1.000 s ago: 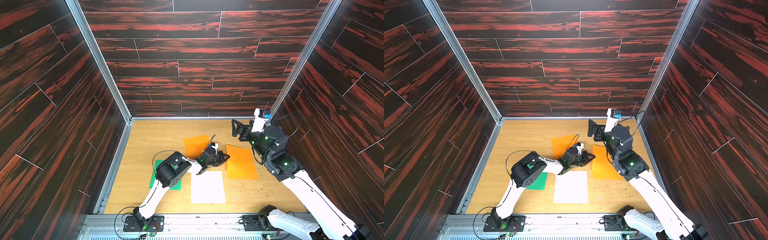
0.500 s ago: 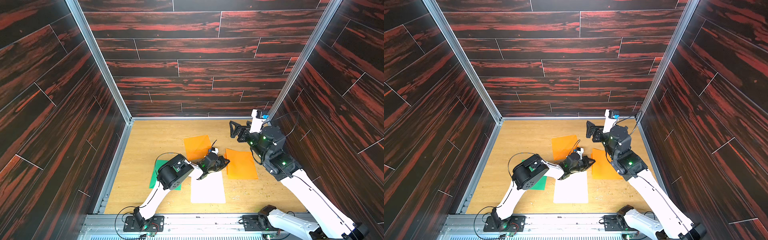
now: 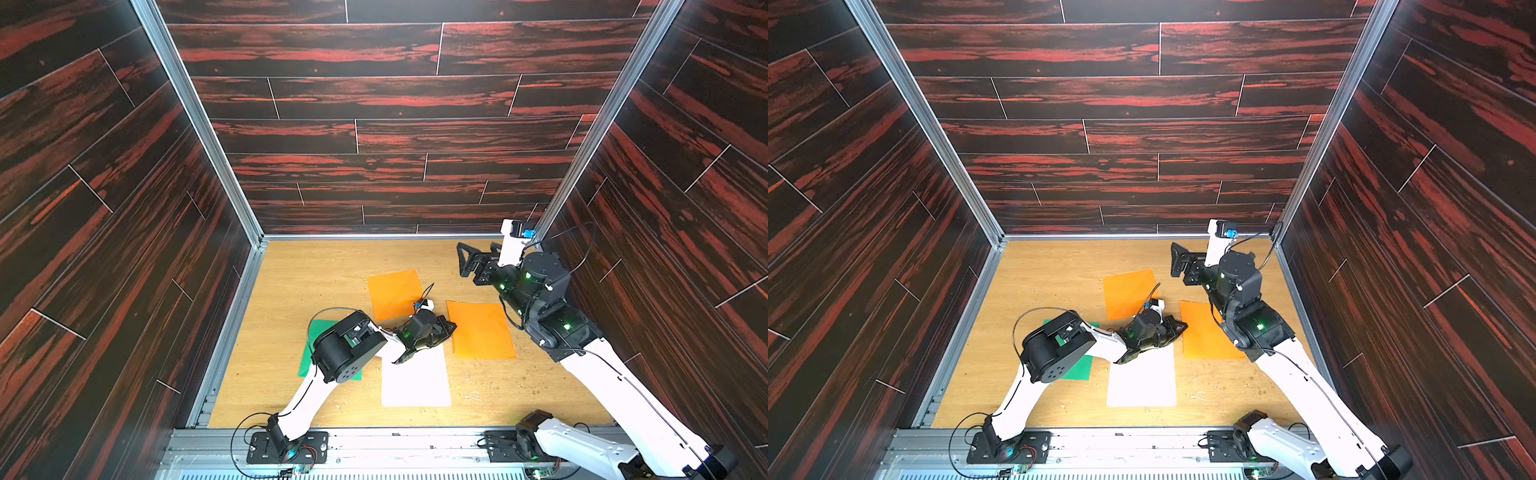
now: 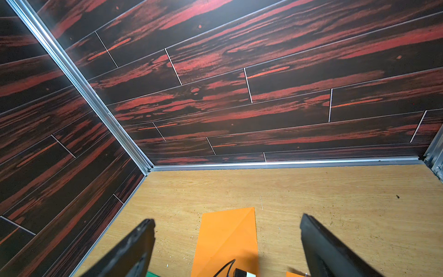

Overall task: Sort the scattered colored papers by color
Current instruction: Place the colored paper.

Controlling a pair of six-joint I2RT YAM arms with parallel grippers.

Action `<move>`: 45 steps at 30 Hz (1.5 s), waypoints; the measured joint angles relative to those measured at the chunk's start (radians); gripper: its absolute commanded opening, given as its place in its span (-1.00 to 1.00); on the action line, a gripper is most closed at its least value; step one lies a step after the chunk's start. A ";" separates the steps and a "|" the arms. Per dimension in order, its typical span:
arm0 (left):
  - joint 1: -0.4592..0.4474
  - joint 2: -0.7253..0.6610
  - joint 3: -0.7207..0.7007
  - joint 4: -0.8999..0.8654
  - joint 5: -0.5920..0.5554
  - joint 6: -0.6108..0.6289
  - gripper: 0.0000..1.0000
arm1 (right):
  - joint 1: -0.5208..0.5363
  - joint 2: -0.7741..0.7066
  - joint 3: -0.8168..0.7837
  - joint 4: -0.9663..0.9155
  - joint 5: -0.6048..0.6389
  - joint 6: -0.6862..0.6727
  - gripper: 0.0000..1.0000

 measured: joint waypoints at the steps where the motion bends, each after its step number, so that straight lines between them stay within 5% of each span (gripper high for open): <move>1: 0.000 0.000 0.000 0.000 0.000 0.000 -0.75 | 0.000 0.000 0.000 0.000 0.000 0.000 0.96; 4: -0.001 0.000 0.000 0.000 -0.001 0.000 -0.44 | 0.000 0.000 0.000 0.000 -0.003 0.001 0.96; 10: -0.010 0.000 0.000 -0.002 -0.008 -0.006 -0.29 | 0.000 0.000 0.000 0.001 -0.010 0.005 0.96; 26: -0.045 -0.082 0.043 -0.284 -0.051 0.112 -0.25 | 0.000 0.003 -0.018 0.008 -0.038 0.016 0.97; 38: -0.045 -0.134 0.234 -0.701 -0.147 0.327 -0.24 | 0.000 0.031 -0.026 0.019 -0.071 0.030 0.96; 45: -0.042 -0.214 0.177 -0.772 -0.217 0.372 -0.24 | 0.000 0.034 -0.033 0.031 -0.073 0.034 0.96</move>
